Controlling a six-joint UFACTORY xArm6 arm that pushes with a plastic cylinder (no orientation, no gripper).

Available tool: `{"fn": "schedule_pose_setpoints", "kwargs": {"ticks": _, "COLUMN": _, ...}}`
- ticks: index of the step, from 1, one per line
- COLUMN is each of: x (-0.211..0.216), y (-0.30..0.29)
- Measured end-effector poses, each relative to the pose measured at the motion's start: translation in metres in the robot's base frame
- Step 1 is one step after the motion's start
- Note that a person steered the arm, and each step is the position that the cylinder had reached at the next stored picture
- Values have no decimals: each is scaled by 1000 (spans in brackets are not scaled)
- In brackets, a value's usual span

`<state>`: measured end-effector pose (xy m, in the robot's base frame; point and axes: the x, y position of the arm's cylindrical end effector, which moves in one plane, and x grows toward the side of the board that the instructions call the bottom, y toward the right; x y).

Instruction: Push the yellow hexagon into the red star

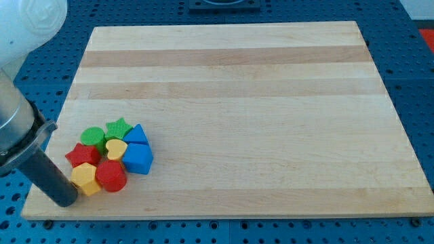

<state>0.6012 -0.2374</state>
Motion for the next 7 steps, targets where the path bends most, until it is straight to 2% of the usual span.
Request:
{"fn": "schedule_pose_setpoints", "kwargs": {"ticks": 2, "x": 7, "y": 0}}
{"fn": "schedule_pose_setpoints", "kwargs": {"ticks": 4, "x": 16, "y": 28}}
{"fn": "schedule_pose_setpoints", "kwargs": {"ticks": 7, "x": -24, "y": 45}}
